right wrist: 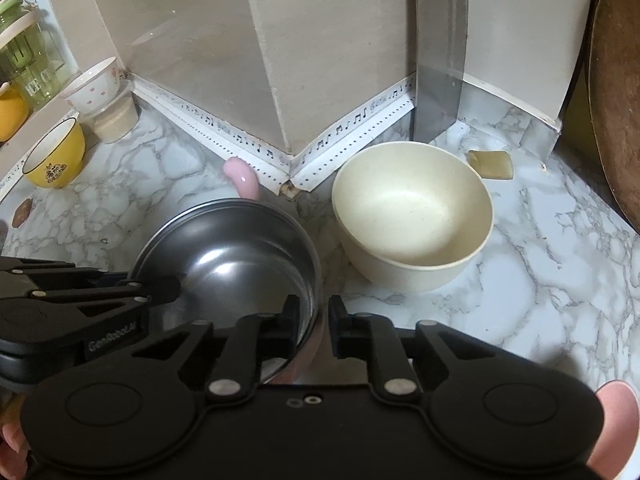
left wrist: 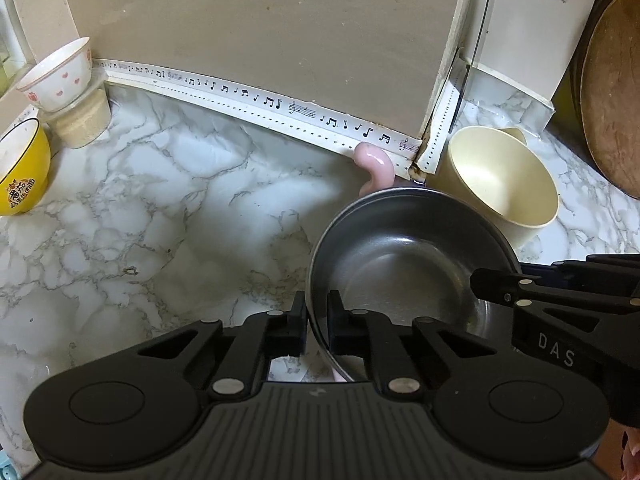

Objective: Organize plates and bowls
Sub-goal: 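Lift the pink saucepan and carry it over the steel bowl, then lower the pink saucepan into the steel bowl and open both grippers, then move both grippers toward the cream bowl, then close both grippers on the cream bowl rim, then lift the cream bowl and carry it over the pink saucepan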

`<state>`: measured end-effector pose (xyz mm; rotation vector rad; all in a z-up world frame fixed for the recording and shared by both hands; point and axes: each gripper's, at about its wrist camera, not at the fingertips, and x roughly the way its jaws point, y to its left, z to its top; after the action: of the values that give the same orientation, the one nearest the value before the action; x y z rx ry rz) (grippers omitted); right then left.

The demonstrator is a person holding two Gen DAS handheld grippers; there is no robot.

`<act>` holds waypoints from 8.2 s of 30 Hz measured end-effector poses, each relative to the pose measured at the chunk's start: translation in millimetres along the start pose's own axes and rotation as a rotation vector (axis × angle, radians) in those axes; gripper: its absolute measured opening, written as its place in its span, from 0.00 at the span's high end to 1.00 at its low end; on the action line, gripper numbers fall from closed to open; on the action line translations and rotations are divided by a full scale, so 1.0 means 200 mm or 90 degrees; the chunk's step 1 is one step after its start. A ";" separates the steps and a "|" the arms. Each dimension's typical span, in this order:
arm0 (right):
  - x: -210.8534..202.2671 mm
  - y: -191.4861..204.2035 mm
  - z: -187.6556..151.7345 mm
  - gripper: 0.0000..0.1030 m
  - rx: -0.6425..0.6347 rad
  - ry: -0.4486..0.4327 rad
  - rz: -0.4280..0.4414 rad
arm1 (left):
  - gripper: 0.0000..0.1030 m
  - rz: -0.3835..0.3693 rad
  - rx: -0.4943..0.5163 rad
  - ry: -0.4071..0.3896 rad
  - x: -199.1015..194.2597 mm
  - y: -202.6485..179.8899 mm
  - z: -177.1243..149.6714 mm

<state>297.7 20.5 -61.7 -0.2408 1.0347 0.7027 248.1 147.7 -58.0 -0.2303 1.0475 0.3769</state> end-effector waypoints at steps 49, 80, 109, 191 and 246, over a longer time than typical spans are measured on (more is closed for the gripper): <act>-0.67 0.31 -0.15 0.91 -0.036 -0.084 0.019 | 0.93 -0.024 0.023 -0.060 -0.81 0.16 -0.27; -0.48 0.60 -0.42 0.91 -0.056 0.075 0.071 | 0.93 -0.048 -0.060 0.103 -0.65 0.49 -0.64; -0.31 0.58 -0.36 0.81 -0.054 0.101 0.091 | 0.93 -0.067 -0.063 0.084 -0.54 0.58 -0.61; 0.17 -0.72 0.28 0.23 0.140 0.021 0.009 | 0.28 -0.013 -0.120 -0.034 0.16 -0.52 0.28; -0.21 -0.44 0.18 0.90 0.078 -0.022 -0.022 | 0.91 -0.056 -0.053 0.010 -0.17 -0.43 0.14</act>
<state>365.4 -46.8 -19.4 -0.1399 1.0346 0.6076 290.9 73.5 -13.4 -0.3535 1.0338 0.3400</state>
